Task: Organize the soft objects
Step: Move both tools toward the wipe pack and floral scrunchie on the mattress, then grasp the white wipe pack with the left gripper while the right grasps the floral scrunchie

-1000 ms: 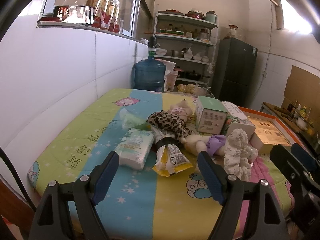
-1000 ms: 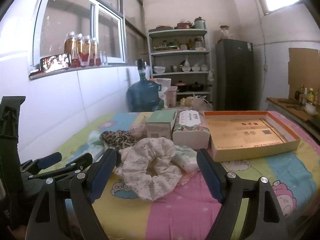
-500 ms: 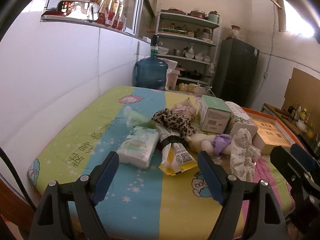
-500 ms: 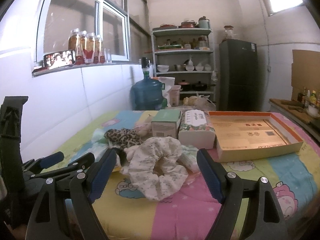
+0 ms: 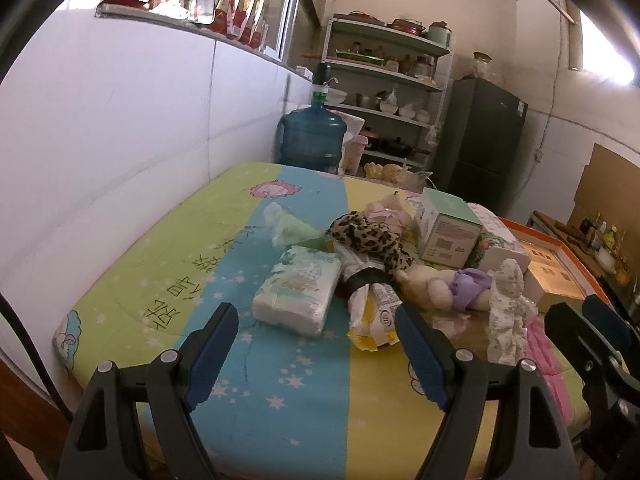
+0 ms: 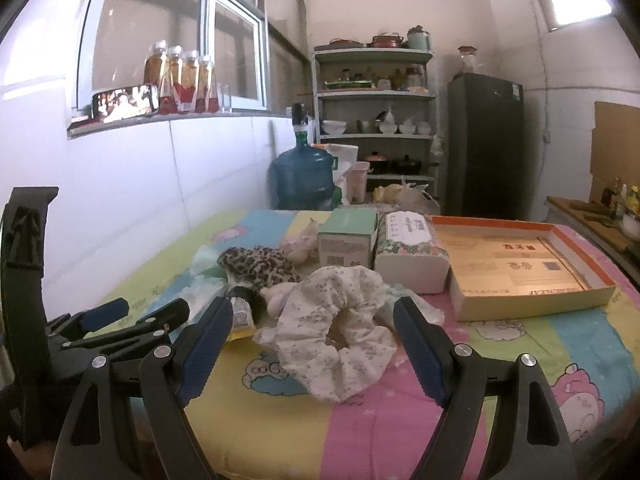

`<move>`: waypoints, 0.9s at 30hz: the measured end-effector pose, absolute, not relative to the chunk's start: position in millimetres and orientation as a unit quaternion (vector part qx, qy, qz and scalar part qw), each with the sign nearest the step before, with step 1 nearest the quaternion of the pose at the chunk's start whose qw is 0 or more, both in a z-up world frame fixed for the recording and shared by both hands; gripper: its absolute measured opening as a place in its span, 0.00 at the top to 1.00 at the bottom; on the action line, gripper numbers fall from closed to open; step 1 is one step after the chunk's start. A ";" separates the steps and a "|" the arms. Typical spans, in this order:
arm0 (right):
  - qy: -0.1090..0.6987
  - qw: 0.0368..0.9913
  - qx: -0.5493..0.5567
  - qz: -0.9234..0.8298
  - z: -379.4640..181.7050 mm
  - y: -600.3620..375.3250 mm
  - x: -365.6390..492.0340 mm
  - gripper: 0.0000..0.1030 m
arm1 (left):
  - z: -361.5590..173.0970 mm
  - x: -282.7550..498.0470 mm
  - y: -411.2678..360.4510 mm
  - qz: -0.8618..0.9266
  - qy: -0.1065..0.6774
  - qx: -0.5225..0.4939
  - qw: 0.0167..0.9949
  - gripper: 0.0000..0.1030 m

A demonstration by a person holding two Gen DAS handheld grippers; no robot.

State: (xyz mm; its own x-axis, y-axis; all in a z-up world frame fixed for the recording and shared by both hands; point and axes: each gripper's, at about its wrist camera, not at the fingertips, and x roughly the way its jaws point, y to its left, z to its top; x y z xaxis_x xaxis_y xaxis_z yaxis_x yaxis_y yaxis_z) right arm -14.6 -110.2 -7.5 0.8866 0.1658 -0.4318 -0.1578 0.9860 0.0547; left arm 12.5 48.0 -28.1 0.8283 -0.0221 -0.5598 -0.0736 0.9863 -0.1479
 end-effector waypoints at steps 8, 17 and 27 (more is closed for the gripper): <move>0.249 0.966 0.010 0.075 -17.6 -106.5 1.6 0.19 | -35.9 20.0 59.5 0.012 0.301 -0.089 0.949 0.21; 0.311 0.946 0.006 0.091 -45.4 -98.1 37.8 0.82 | -39.9 20.2 94.7 0.039 0.303 -0.099 0.947 0.21; 0.254 0.960 0.041 0.110 -14.6 -113.4 25.0 0.91 | -43.8 53.0 89.3 -0.041 0.340 -0.085 0.936 0.21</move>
